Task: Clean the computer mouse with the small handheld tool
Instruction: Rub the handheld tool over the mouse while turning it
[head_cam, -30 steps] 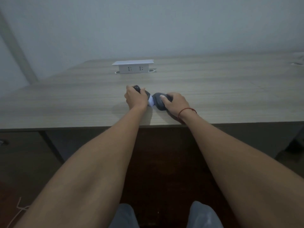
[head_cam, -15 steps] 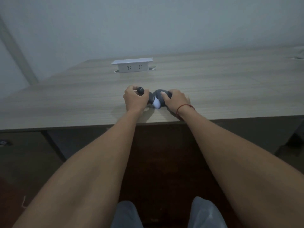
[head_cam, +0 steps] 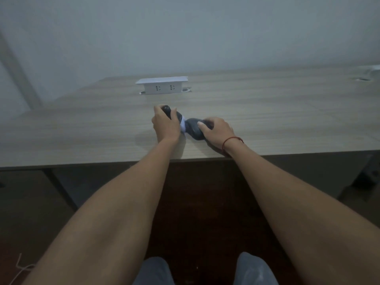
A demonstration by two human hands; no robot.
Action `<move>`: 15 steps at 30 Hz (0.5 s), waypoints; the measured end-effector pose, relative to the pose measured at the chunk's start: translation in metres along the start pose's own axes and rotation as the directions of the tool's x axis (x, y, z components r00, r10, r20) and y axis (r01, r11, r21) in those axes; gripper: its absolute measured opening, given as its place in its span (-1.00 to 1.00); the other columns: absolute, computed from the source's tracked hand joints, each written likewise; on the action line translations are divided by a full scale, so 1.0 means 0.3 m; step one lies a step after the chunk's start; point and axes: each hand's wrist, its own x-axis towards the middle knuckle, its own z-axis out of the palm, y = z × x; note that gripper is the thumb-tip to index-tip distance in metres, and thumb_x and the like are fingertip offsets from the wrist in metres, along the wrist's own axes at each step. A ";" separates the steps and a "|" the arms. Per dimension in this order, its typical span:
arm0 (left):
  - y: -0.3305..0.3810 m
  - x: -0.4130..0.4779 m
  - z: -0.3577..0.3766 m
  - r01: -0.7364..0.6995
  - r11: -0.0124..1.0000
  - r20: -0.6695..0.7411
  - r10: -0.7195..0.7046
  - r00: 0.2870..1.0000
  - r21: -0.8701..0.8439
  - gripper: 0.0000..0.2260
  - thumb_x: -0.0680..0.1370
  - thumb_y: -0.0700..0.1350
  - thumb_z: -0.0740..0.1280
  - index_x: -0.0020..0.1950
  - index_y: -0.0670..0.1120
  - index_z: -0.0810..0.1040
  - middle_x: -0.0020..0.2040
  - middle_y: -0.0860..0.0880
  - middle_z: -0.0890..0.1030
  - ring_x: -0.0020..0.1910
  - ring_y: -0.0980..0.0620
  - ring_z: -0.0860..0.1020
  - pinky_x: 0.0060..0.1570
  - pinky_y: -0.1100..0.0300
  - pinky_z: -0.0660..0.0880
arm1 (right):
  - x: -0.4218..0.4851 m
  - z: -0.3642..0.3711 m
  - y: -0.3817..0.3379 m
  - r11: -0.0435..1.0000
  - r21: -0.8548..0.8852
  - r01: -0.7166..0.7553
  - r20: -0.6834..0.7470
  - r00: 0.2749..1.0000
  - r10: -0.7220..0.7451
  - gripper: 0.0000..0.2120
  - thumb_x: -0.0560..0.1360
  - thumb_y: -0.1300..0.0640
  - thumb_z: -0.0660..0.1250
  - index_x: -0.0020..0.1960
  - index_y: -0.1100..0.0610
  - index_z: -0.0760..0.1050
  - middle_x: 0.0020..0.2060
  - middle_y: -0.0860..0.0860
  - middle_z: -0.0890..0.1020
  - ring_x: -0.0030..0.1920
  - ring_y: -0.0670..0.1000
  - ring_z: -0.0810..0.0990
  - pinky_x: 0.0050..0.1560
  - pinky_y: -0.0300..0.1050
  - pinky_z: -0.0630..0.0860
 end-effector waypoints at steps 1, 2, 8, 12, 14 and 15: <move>0.002 -0.006 0.000 -0.046 0.999 0.000 0.046 0.999 -0.002 -0.76 0.59 -0.07 0.28 0.17 -0.20 0.42 0.13 -0.18 0.54 0.08 -0.06 0.52 0.10 0.09 0.49 | 0.001 0.002 -0.003 1.000 0.006 -0.008 -0.006 1.000 0.009 -0.56 0.56 -0.16 0.17 0.28 0.09 0.50 0.21 0.09 0.62 0.26 0.14 0.53 0.43 0.19 0.27; 0.005 -0.013 -0.002 -0.090 0.996 -0.005 0.090 0.996 -0.010 -0.76 0.60 -0.07 0.26 0.16 -0.20 0.42 0.09 -0.18 0.55 0.05 -0.06 0.53 0.08 0.10 0.49 | 0.000 0.003 -0.009 1.000 0.001 -0.012 -0.007 1.000 0.012 -0.53 0.54 -0.20 0.15 0.26 0.10 0.51 0.20 0.09 0.62 0.25 0.14 0.53 0.42 0.19 0.29; 0.016 -0.046 -0.013 -0.260 0.965 0.046 0.261 0.964 -0.032 -0.78 0.61 -0.10 0.24 0.17 -0.21 0.43 0.00 -0.13 0.56 -0.07 0.04 0.49 -0.08 0.27 0.45 | -0.027 -0.007 -0.033 0.998 -0.060 -0.010 0.030 0.999 0.012 -0.40 0.28 -0.33 0.39 0.14 0.07 0.50 0.09 0.05 0.61 0.09 0.10 0.57 0.16 0.12 0.52; -0.014 -0.022 -0.029 -0.288 0.952 0.105 0.278 0.955 0.105 -0.78 0.61 -0.12 0.25 0.17 -0.22 0.41 0.04 -0.19 0.56 -0.07 0.02 0.46 -0.08 0.20 0.41 | -0.038 -0.029 -0.024 0.993 0.106 -0.054 0.085 0.995 0.045 -0.38 0.27 -0.09 0.50 0.27 0.04 0.46 0.13 0.00 0.58 0.14 0.08 0.55 0.16 0.03 0.54; -0.012 -0.011 -0.044 -0.267 0.959 0.058 0.263 0.963 0.094 -0.79 0.61 -0.12 0.24 0.17 -0.22 0.41 0.06 -0.20 0.56 -0.05 0.03 0.46 -0.05 0.20 0.42 | -0.036 -0.038 -0.016 0.992 0.112 -0.053 0.101 0.994 0.042 -0.34 0.24 -0.06 0.49 0.31 0.04 0.45 0.17 0.02 0.58 0.16 0.08 0.55 0.20 0.06 0.54; -0.002 -0.011 -0.047 -0.270 0.961 0.034 0.268 0.963 0.062 -0.79 0.61 -0.12 0.23 0.17 -0.22 0.42 0.06 -0.19 0.57 -0.05 0.04 0.46 -0.04 0.20 0.44 | -0.033 -0.040 -0.016 0.991 0.121 -0.050 0.104 0.994 0.038 -0.32 0.24 -0.06 0.48 0.33 0.04 0.45 0.18 0.03 0.58 0.16 0.08 0.55 0.22 0.08 0.54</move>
